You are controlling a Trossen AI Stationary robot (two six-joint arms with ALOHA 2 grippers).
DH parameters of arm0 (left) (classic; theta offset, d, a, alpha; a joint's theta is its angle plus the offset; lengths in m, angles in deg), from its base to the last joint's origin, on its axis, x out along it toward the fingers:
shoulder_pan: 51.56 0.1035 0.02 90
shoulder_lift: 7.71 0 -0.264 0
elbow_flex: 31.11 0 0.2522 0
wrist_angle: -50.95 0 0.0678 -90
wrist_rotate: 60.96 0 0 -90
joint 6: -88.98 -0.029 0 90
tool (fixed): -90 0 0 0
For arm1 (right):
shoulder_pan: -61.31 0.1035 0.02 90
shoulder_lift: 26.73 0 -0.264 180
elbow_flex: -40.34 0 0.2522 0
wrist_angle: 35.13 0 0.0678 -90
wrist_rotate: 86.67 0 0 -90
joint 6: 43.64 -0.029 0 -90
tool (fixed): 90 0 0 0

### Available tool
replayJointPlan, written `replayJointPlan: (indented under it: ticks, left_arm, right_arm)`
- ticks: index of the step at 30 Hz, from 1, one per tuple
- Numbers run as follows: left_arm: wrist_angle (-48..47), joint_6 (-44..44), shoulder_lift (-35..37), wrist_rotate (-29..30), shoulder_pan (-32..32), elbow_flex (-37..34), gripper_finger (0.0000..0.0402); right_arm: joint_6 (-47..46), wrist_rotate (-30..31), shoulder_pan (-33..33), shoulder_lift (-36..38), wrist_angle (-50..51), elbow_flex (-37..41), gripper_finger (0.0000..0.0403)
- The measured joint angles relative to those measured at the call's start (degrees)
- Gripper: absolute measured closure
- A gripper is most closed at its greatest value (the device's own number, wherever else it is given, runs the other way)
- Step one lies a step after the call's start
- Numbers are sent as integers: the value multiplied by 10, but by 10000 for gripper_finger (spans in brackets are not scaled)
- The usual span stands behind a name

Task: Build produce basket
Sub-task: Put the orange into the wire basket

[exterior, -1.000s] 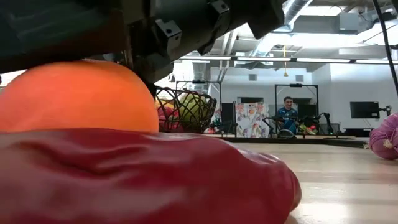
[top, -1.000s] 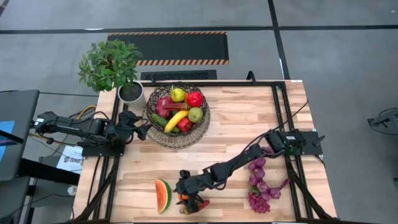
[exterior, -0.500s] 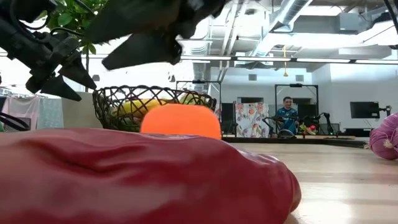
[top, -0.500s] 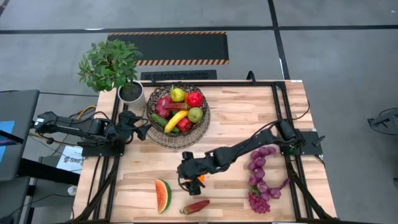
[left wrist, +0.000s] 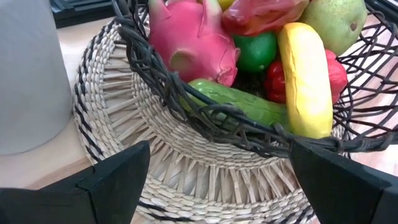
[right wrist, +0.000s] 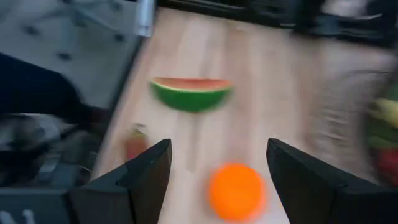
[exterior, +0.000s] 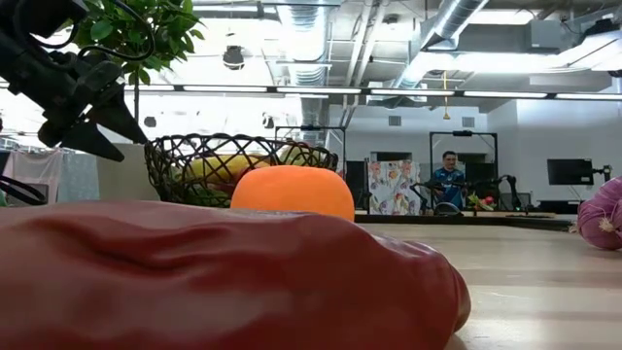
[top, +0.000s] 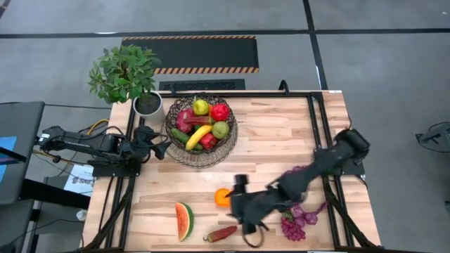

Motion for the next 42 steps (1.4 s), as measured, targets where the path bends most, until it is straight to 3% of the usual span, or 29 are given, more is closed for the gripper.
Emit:
replayJointPlan:
  ticks: [4,8,14,21,26,32,36,42]
  left_arm:
    - [0,0,0,-2,0,0,34]
    - [0,0,0,-3,0,0,34]
    - [0,0,0,-4,0,0,34]
    - [1,-3,0,-4,0,0,34]
    - [1,-9,0,-11,0,0,34]
    - [1,-9,0,-11,0,0,34]
    - [1,-9,0,-11,0,0,34]
    - [1,-9,0,-11,0,0,34]
  right_arm:
    - [-41,137,41,51,109,0,119]
    - [-93,224,74,99,141,35,119]
    - [-171,223,94,110,137,103,119]
    - [-173,220,69,65,86,132,119]
    - [-160,161,35,56,23,132,119]
    - [-144,9,-7,57,-91,132,94]
    - [-99,-24,-19,58,-154,131,52]
    - [-96,-48,-31,58,-145,131,6]
